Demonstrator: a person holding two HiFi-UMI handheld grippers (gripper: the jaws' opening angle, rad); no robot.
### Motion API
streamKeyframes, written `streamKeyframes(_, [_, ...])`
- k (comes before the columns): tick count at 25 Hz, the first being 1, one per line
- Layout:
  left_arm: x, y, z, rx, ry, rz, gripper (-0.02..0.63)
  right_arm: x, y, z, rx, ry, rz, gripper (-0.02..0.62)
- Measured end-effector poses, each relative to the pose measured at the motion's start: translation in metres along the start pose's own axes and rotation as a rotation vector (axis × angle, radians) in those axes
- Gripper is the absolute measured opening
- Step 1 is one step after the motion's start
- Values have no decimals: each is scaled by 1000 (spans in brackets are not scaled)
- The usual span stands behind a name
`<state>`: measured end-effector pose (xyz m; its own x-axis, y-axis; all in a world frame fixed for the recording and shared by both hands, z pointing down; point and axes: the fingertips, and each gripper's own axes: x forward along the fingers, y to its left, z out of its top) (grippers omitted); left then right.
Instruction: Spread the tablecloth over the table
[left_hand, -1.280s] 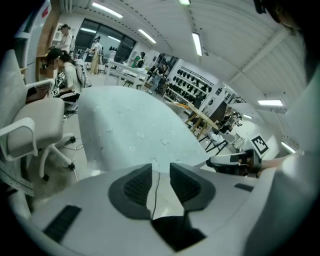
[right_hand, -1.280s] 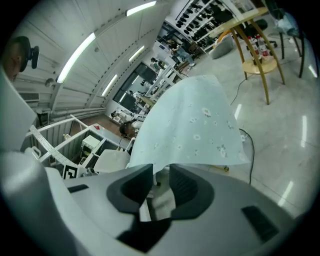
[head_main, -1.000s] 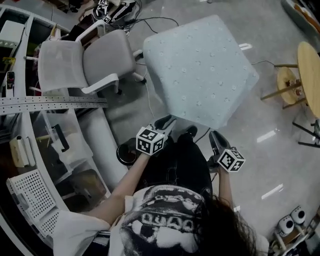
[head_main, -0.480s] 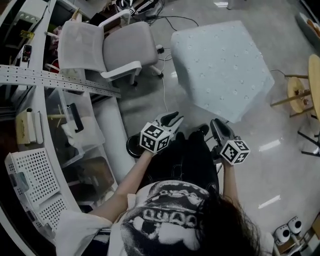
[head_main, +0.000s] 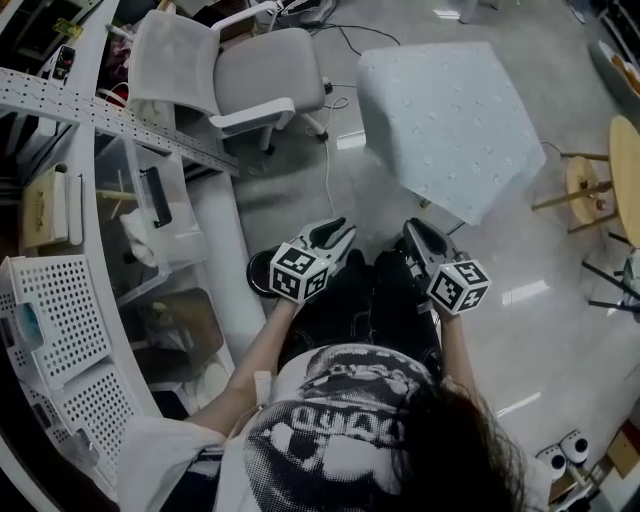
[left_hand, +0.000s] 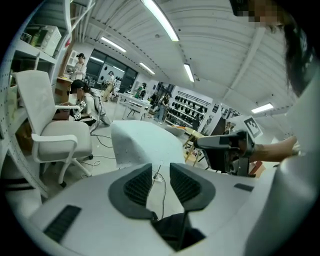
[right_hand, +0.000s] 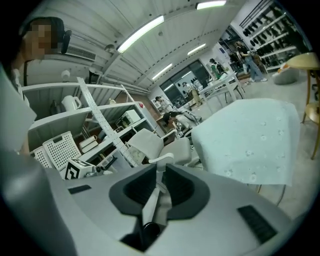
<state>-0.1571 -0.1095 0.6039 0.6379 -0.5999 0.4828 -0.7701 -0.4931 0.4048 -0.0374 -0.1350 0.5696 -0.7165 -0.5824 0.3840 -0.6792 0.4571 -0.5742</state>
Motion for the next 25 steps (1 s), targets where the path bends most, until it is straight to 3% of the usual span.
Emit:
streamKeyframes(10, [-34, -3, 12, -15, -118, 39, 115, 5, 39, 10, -120, 75, 51, 27])
streamKeyframes(17, [-48, 1, 37, -4, -235, 128, 84, 7, 48, 19, -202, 110, 90, -8])
streamKeyframes(25, [-59, -39, 36, -16, -310, 212, 32, -26, 50, 17, -277, 135, 171, -12])
